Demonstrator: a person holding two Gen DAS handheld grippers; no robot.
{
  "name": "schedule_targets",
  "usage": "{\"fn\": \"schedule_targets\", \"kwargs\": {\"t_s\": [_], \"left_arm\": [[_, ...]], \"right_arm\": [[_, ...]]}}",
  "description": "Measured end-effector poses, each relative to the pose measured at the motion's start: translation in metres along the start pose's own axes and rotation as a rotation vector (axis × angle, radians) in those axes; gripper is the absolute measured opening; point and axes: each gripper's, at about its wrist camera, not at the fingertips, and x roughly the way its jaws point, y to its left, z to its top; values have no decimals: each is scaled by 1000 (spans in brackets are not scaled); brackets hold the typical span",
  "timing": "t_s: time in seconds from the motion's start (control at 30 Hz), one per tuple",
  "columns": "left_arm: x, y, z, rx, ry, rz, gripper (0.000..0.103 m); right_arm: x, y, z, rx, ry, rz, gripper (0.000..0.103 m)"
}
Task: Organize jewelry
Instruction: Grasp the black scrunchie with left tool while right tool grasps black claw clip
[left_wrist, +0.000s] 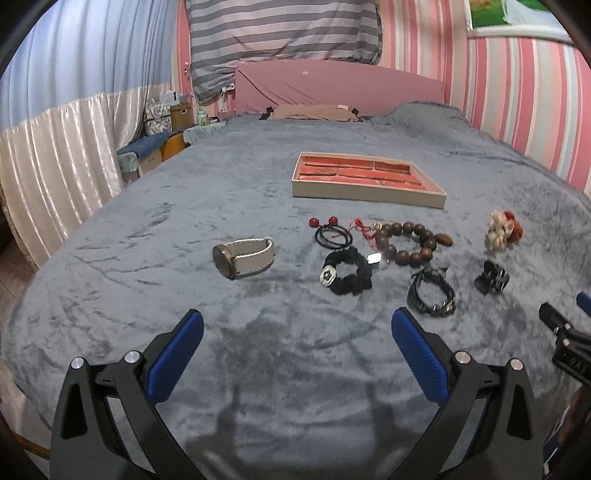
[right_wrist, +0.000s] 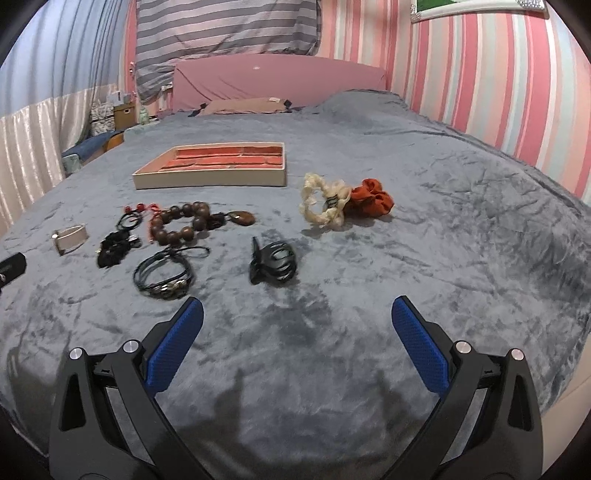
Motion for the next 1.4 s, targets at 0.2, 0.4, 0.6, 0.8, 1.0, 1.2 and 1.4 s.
{"fn": "schedule_targets", "kwargs": {"t_s": [0.2,0.4,0.6,0.8,1.0,1.2,1.4], "left_arm": [[34,-4,8,41,94,2,99],[61,-9,21,52,113,2,99],[82,-19,30,87,88,32,99],[113,-17,31,61,149,1,99],[135,-14,34,33,197,-32,99],[154,-24,32,72,230,-52,99],[168,-30,30,105,262,-52,99]], "right_arm": [[21,6,9,-52,-15,-44,99],[56,11,18,-38,25,5,99],[87,12,27,-19,75,54,99],[113,12,34,-31,120,49,99],[124,10,32,-25,155,60,94],[138,9,29,-8,203,87,81],[145,9,28,-3,230,109,67]]}}
